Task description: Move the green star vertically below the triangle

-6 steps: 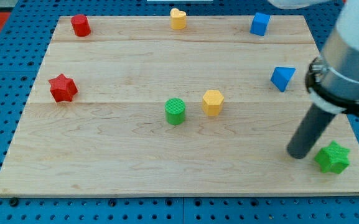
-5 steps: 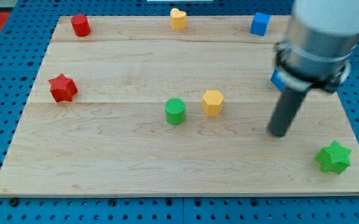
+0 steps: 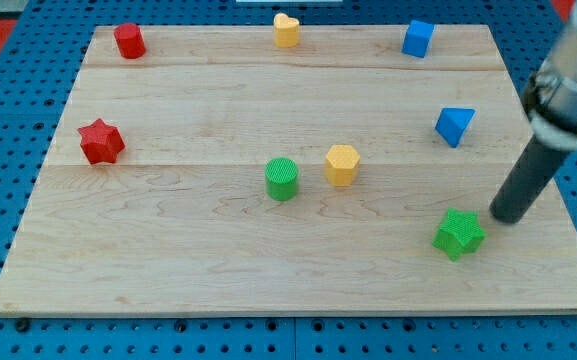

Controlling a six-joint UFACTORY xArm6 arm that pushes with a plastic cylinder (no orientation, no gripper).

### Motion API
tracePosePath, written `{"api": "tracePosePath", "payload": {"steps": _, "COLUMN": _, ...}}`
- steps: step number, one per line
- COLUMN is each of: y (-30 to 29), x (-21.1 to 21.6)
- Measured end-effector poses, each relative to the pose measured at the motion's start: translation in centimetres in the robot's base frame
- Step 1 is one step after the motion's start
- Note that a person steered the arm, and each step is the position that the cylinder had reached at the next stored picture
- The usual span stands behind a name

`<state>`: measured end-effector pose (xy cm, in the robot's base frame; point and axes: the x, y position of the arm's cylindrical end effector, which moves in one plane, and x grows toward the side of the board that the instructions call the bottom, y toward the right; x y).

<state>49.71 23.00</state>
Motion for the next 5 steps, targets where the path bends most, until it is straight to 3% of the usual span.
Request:
{"api": "tracePosePath", "payload": {"steps": 1, "y": -7.9, "x": -1.6}}
{"api": "tracePosePath", "payload": {"steps": 2, "y": -12.3, "x": -0.6}}
{"api": "tracePosePath", "payload": {"steps": 3, "y": -19.9, "x": 2.5}}
{"api": "tracePosePath", "payload": {"steps": 4, "y": -23.7, "x": 4.7}}
{"api": "tracePosePath", "payload": {"steps": 5, "y": -29.2, "x": -1.8}}
